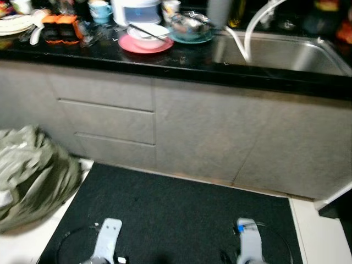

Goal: Kitchen organization

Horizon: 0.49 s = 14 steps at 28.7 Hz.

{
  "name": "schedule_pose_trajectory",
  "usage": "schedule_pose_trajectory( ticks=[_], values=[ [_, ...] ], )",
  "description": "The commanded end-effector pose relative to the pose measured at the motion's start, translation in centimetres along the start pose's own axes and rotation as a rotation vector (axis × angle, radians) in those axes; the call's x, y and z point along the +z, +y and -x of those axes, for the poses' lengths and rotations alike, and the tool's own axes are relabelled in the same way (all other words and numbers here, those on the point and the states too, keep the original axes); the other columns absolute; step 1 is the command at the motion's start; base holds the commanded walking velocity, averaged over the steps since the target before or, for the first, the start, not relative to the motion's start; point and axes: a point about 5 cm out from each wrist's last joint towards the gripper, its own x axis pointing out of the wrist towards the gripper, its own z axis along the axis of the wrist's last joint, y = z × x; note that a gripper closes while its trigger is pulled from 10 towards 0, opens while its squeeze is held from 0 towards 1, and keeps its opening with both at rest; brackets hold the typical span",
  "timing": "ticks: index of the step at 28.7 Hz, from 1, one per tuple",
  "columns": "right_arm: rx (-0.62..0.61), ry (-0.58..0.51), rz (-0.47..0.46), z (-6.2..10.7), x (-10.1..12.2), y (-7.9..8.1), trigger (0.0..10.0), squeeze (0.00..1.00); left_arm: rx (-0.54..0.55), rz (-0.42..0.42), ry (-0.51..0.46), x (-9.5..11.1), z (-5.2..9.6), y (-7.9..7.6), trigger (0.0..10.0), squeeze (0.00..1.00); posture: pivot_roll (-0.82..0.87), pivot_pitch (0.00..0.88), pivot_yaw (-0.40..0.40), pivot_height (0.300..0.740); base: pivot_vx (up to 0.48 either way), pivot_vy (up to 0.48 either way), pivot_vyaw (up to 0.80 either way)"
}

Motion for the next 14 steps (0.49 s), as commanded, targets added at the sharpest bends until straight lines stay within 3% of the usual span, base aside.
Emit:
schedule_pose_trajectory(
  ticks=[1, 7, 14],
  values=[
    [-0.028, -0.009, -0.024, 0.2, -0.3, -0.4, 10.0, 0.00, 0.010, 0.020, 0.017, -1.1, 0.1, -0.1, 10.0, 0.00, -0.03, 0.104, 0.002, 0.740, 0.000, 0.000, 0.61],
    [-0.046, -0.084, -0.064, 0.2, 0.3, -0.4, 10.0, 0.00, 0.045, 0.107, -0.034, -0.8, 0.1, 0.1, 10.0, 0.00, -0.03, 0.103, 0.003, 0.740, 0.000, 0.000, 0.07],
    [-0.006, -0.164, -0.072, 0.2, 1.1, 0.0, 10.0, 0.00, 0.031, 0.182, -0.030, -1.0, 0.1, 0.0, 10.0, 0.00, -0.03, 0.122, 0.008, 0.740, 0.000, -0.043, 0.00]
  ],
)
